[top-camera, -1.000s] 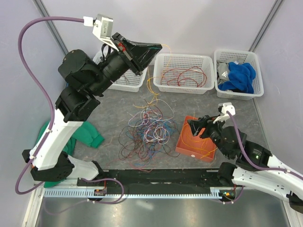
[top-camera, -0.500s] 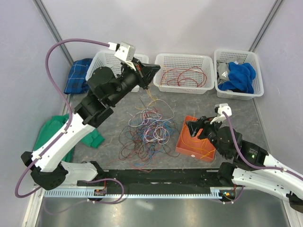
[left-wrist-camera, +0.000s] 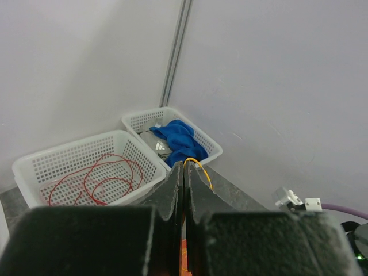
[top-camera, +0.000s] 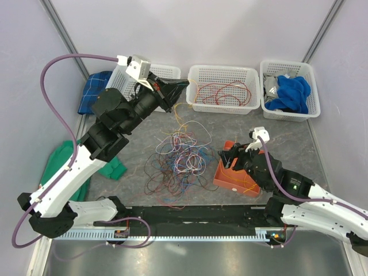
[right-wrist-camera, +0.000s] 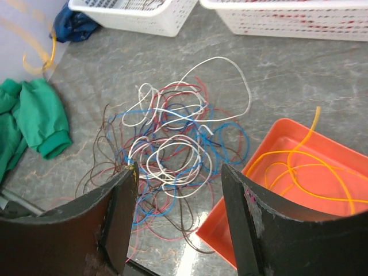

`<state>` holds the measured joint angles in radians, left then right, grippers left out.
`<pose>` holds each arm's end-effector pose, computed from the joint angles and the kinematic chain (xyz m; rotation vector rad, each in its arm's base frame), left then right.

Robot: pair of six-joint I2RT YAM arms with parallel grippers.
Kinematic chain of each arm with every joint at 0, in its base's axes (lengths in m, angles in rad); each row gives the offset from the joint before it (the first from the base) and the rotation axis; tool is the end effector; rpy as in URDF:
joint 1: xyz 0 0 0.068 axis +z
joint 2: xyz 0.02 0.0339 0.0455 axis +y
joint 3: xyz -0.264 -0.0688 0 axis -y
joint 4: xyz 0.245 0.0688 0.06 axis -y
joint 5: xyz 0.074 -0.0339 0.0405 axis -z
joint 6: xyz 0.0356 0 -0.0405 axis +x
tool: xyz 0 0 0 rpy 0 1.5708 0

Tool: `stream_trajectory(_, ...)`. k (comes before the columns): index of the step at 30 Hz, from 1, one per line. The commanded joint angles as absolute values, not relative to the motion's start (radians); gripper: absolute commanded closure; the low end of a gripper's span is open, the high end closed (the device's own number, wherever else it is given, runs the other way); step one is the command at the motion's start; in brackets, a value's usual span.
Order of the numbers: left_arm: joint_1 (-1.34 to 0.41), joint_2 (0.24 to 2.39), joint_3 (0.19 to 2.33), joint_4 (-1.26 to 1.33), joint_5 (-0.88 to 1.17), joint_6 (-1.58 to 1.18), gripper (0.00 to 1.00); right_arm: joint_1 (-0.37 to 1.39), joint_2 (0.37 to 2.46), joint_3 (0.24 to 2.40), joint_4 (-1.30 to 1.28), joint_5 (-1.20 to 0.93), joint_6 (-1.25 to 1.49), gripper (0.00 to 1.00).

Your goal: Untangle the cables

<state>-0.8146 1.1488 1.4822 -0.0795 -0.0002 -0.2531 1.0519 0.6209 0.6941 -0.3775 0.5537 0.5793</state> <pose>0.1577 -0.1672 0.5187 0.3803 1.3195 -0.9031 0.0880 0.1164 0.3136 -0.0575 1.8736 0.6235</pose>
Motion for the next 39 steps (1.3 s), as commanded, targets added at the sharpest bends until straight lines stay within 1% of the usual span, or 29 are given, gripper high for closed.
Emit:
stream_trajectory(1,-0.815,1.132,1.525,-0.052,0.075,-0.291,0.98,1.051,0.655,0.663,-0.192,0.45,0.569,0.32)
stream_trajectory(6,-0.813,1.132,1.506,-0.052,0.074,-0.305,0.98,1.052,0.751,0.658,-0.042,0.313,0.534,0.32)
stream_trajectory(10,-0.815,1.127,1.508,-0.051,0.08,-0.31,0.98,1.052,0.831,0.669,0.076,0.293,0.497,0.32)
stream_trajectory(16,-0.815,1.124,1.511,-0.054,0.103,-0.331,0.98,1.052,0.969,0.683,0.202,0.374,0.416,0.31)
stream_trajectory(19,-0.815,1.121,1.511,-0.063,0.106,-0.334,0.98,1.052,1.073,0.705,0.256,0.377,0.379,0.31)
stream_trajectory(23,-0.816,1.109,1.511,-0.078,0.106,-0.333,0.98,1.052,1.153,0.726,0.305,0.371,0.37,0.31)
stream_trajectory(25,-0.816,1.098,1.506,-0.083,0.101,-0.333,0.98,1.052,1.198,0.744,0.316,0.412,0.361,0.33)
stream_trajectory(26,-0.816,1.094,1.503,-0.084,0.101,-0.333,0.98,1.052,1.21,0.75,0.314,0.426,0.354,0.37)
stream_trajectory(28,-0.816,1.082,1.496,-0.086,0.095,-0.331,0.98,1.052,1.236,0.758,0.328,0.48,0.334,0.4)
stream_trajectory(33,-0.816,1.066,1.485,-0.094,0.097,-0.334,0.98,1.052,1.229,0.736,0.431,0.522,0.302,0.42)
stream_trajectory(34,-0.816,1.062,1.483,-0.095,0.095,-0.334,0.98,1.052,1.232,0.735,0.44,0.531,0.29,0.46)
stream_trajectory(35,-0.816,1.06,1.48,-0.094,0.095,-0.334,0.98,1.051,1.236,0.735,0.446,0.535,0.285,0.55)
stream_trajectory(36,-0.816,1.058,1.476,-0.094,0.091,-0.334,0.98,1.051,1.236,0.733,0.457,0.537,0.284,0.66)
stream_trajectory(37,-0.816,1.055,1.473,-0.095,0.091,-0.334,0.98,1.051,1.236,0.732,0.459,0.537,0.291,0.92)
stream_trajectory(38,-0.816,1.052,1.471,-0.094,0.087,-0.333,0.98,1.051,1.232,0.727,0.46,0.535,0.296,1.0)
stream_trajectory(39,-0.816,1.051,1.465,-0.095,0.077,-0.328,0.98,1.051,1.211,0.715,0.459,0.532,0.304,1.0)
